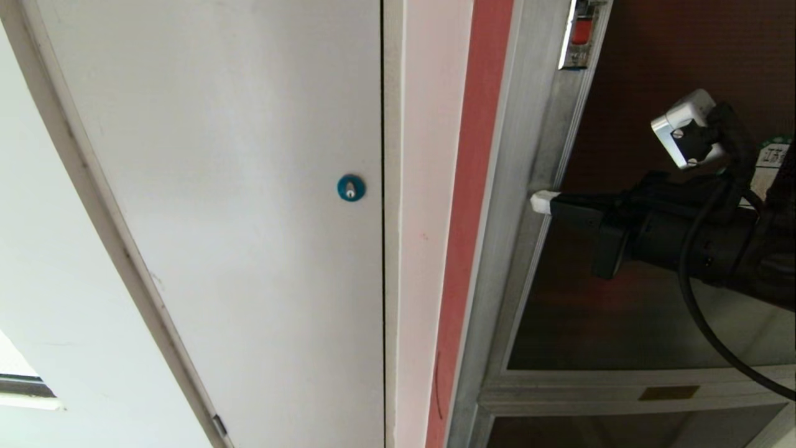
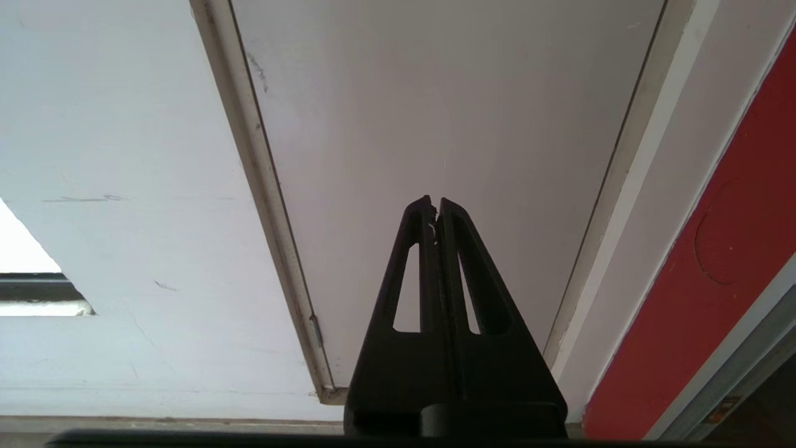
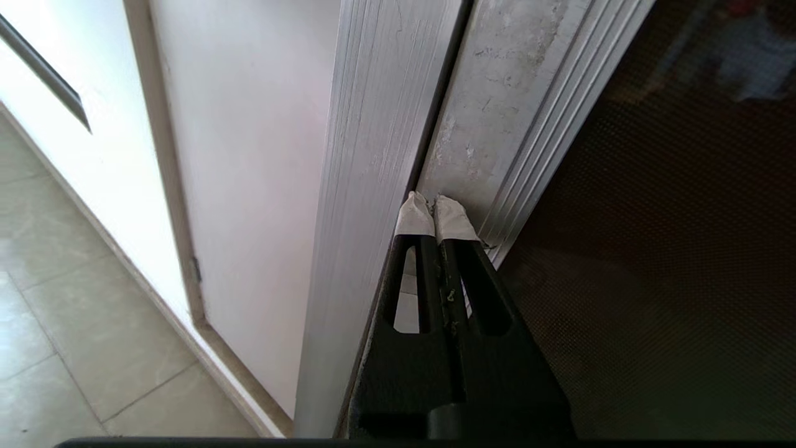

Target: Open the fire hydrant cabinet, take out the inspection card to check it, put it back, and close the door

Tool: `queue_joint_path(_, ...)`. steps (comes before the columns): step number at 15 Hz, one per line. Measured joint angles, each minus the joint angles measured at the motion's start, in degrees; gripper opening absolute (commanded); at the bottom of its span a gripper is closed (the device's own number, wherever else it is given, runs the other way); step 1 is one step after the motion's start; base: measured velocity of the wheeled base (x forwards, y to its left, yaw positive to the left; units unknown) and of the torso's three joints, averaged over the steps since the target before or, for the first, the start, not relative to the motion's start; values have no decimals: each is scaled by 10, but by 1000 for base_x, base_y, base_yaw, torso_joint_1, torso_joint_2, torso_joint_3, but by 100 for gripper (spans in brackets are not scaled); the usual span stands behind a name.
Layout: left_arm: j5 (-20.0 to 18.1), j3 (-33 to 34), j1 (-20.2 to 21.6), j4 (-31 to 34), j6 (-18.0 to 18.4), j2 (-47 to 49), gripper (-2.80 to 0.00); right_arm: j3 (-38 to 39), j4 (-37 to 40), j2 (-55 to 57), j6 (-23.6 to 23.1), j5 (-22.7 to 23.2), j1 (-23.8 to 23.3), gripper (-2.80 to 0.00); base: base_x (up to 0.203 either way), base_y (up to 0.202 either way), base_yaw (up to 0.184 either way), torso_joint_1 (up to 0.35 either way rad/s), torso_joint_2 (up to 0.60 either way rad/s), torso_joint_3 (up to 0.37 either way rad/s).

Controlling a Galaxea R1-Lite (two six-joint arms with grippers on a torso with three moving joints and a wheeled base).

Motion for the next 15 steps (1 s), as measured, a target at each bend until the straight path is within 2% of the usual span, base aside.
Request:
queue_joint_path(3,0,0,0,0,0,0,-280,3,8,-40,35,36,11,-280,0,0,0,0,0,0)
queue_joint_path(5,0,0,0,0,0,0,-280,-2,41,-75,59,50,33,-280,0,0,0,0,0,0)
queue_joint_path(8,0,0,0,0,0,0,-280,-35,65,-116,65,54,53,-280,0,0,0,0,0,0)
queue_joint_path(11,0,0,0,0,0,0,-280,-107,98,-133,73,53,56,-280,0,0,0,0,0,0)
queue_joint_path(15,0,0,0,0,0,0,-280,-251,172,-123,84,49,56,-280,0,0,0,0,0,0)
